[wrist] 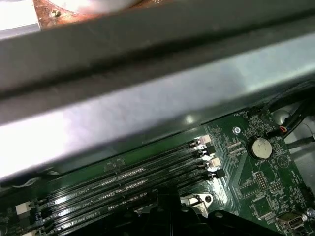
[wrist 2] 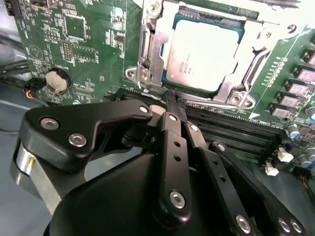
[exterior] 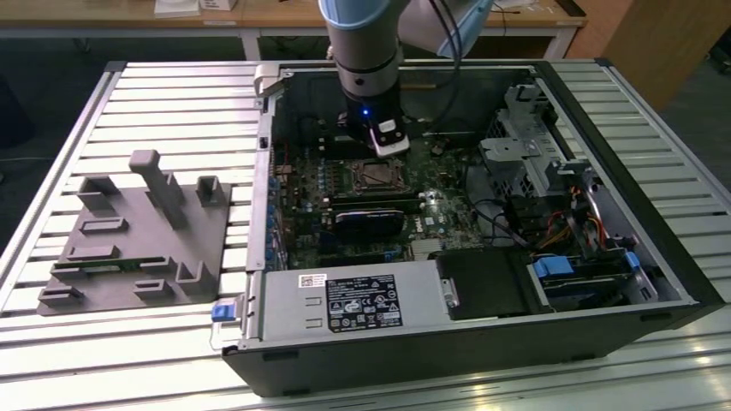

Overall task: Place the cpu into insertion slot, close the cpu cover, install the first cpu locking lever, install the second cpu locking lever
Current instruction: 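Install the first cpu locking lever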

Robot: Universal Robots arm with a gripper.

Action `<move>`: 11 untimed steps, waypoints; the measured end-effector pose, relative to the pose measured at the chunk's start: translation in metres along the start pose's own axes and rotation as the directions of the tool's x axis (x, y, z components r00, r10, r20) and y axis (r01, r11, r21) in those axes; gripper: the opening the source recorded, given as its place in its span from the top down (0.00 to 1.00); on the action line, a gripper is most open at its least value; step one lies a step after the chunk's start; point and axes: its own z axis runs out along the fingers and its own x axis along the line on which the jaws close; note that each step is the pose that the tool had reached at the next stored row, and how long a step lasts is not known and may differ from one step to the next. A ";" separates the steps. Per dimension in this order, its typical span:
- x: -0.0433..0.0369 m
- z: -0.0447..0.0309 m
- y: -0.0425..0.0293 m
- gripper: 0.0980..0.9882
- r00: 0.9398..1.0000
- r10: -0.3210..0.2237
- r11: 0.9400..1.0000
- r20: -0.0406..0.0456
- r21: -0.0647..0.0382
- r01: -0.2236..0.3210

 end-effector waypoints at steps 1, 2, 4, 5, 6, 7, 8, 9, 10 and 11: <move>-0.0006 0.0002 -0.0006 0.99 1.000 0.000 1.000 0.000 0.000 0.000; -0.0011 0.0004 -0.0013 0.99 1.000 0.000 1.000 0.000 0.000 0.000; -0.0020 0.0008 -0.0025 0.99 1.000 0.001 1.000 0.000 0.000 -0.001; -0.0022 0.0010 -0.0026 0.99 1.000 0.001 1.000 0.000 0.000 -0.001; -0.0023 0.0010 -0.0026 0.99 1.000 0.001 1.000 0.000 0.000 -0.001; -0.0023 0.0010 -0.0027 0.99 1.000 0.001 1.000 0.000 0.000 -0.001; -0.0023 0.0006 -0.0026 0.99 1.000 0.001 1.000 0.000 0.000 -0.001; -0.0025 -0.0004 -0.0023 0.99 1.000 0.001 1.000 0.000 -0.001 -0.001; -0.0027 -0.0023 -0.0018 0.99 1.000 0.001 1.000 0.000 -0.001 -0.001; -0.0029 -0.0044 -0.0013 0.99 1.000 0.001 1.000 0.000 -0.001 -0.001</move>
